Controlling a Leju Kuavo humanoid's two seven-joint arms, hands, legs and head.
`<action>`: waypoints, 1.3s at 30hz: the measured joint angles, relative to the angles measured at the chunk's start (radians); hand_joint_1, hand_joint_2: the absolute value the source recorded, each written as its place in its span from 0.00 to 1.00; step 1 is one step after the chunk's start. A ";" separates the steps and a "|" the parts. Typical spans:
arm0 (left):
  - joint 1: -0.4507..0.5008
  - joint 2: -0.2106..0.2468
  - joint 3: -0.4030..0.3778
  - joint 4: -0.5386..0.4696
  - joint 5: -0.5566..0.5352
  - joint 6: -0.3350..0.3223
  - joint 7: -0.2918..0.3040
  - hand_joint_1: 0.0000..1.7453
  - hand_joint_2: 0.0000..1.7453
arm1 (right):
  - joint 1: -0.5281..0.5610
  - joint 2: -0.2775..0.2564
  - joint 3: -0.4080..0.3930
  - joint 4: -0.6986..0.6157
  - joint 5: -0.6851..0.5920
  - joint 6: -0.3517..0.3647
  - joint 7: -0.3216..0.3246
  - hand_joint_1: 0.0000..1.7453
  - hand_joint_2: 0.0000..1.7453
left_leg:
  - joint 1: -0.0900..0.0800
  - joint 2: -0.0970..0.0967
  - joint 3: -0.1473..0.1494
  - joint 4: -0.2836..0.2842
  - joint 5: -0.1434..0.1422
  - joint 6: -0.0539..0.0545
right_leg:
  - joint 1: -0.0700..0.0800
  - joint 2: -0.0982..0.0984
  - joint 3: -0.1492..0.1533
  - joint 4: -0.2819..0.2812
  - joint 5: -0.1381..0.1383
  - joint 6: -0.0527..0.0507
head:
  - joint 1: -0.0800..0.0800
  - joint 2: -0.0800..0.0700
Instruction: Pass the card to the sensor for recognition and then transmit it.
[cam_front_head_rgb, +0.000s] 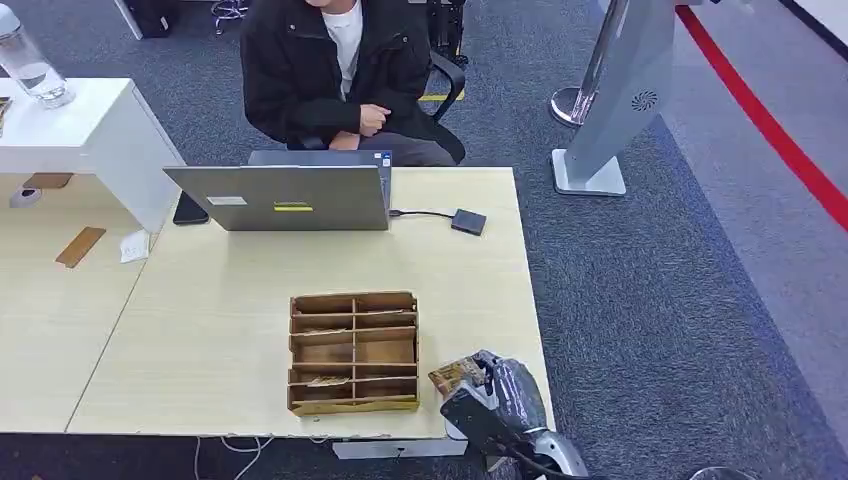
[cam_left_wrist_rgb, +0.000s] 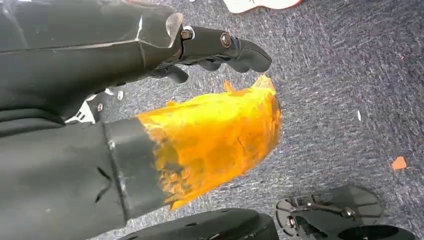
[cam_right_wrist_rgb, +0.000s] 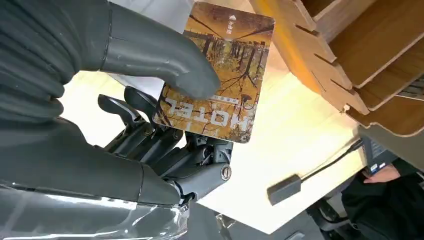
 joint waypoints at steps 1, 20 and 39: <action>0.000 0.000 0.000 0.000 0.000 0.000 0.000 0.00 0.00 | 0.000 0.000 0.000 0.000 0.002 0.002 0.006 1.00 1.00 | 0.000 0.000 0.000 0.000 0.000 0.000 | 0.000 0.000 0.000 0.000 0.000 0.000 | 0.000 0.000; 0.001 0.000 0.005 0.000 0.006 0.000 0.005 0.00 0.00 | -0.004 -0.006 0.000 0.020 0.070 0.006 0.103 1.00 1.00 | 0.000 0.000 0.000 0.000 0.000 0.000 | 0.000 0.000 0.000 0.000 0.000 0.000 | 0.000 0.000; 0.002 0.000 0.019 0.000 0.008 0.000 0.008 0.00 0.00 | -0.016 -0.008 -0.002 0.043 0.149 0.002 0.176 1.00 1.00 | 0.000 0.000 0.000 0.000 0.000 0.000 | 0.000 0.000 0.000 0.000 0.000 0.000 | 0.000 0.000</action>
